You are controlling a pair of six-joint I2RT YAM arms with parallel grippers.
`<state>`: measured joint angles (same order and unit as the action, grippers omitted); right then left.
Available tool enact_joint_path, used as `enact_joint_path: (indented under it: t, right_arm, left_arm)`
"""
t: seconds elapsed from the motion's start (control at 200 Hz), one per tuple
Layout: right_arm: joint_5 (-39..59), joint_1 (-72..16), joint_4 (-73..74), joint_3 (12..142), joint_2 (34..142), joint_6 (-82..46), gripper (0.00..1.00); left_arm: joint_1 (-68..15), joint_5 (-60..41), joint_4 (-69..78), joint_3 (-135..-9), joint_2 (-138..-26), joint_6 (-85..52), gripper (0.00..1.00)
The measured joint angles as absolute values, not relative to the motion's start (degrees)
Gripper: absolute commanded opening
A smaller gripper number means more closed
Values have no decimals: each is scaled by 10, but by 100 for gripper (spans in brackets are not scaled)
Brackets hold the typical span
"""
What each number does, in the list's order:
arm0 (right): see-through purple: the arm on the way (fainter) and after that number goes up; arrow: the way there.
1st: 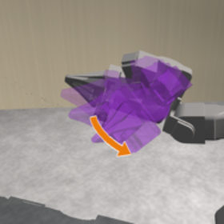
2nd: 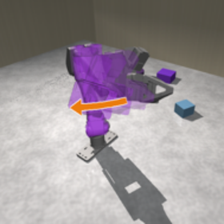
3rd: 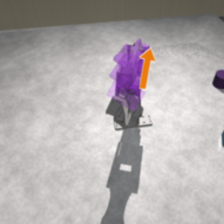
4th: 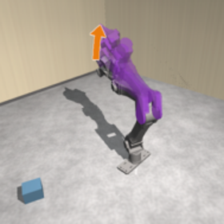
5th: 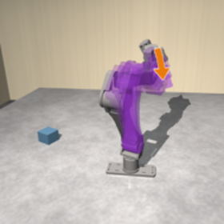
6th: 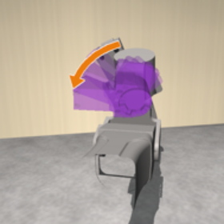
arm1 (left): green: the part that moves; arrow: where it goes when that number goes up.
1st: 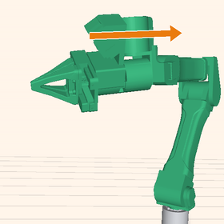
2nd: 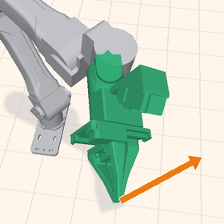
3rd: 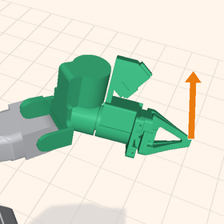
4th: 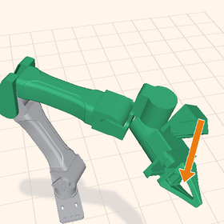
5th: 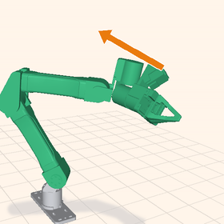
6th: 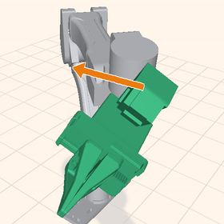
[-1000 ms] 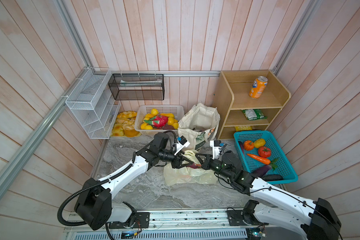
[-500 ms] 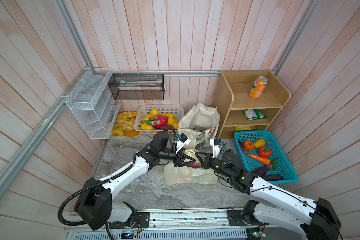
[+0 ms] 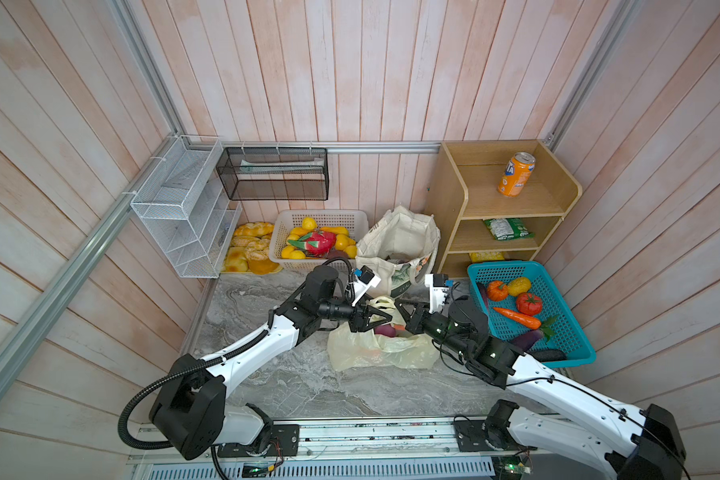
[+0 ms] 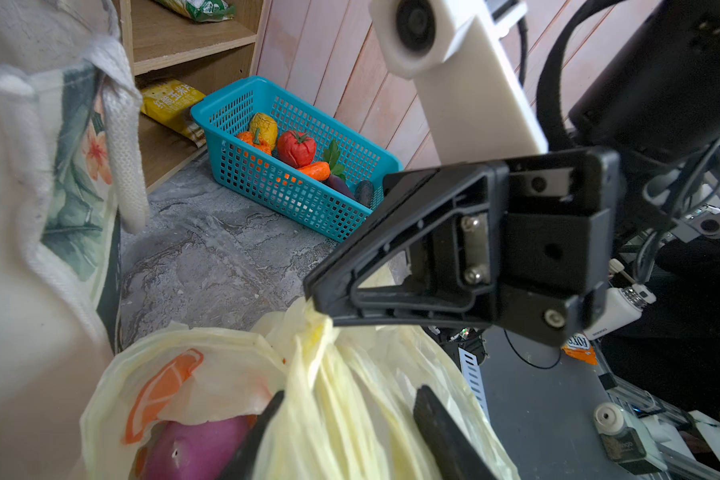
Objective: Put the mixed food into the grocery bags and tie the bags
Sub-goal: 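Hold the knotted handles low above the bag with both grippers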
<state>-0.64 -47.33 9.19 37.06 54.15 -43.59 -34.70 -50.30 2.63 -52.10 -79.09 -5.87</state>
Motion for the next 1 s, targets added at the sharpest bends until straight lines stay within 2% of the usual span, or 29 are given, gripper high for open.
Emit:
enact_joint_path:
  t: [0.175, 0.255, 0.49, 0.785, 1.0]
  right_arm:
    - [-6, -473, 84, 376, 532, -433, 0]
    - [-5, -473, 77, 376, 529, -434, 0]
    - [5, -473, 48, 375, 498, -447, 0]
    - [16, -481, 37, 341, 459, -479, 0]
    - [21, -498, 63, 307, 470, -506, 0]
  left_arm:
    - [-347, -490, 29, -513, -791, -58, 44]
    - [-347, -488, 30, -512, -791, -59, 37]
    - [-342, -486, 39, -512, -791, -56, 31]
    - [-330, -491, 39, -512, -791, -55, 2]
    - [-330, -500, 37, -512, -791, -54, 0]
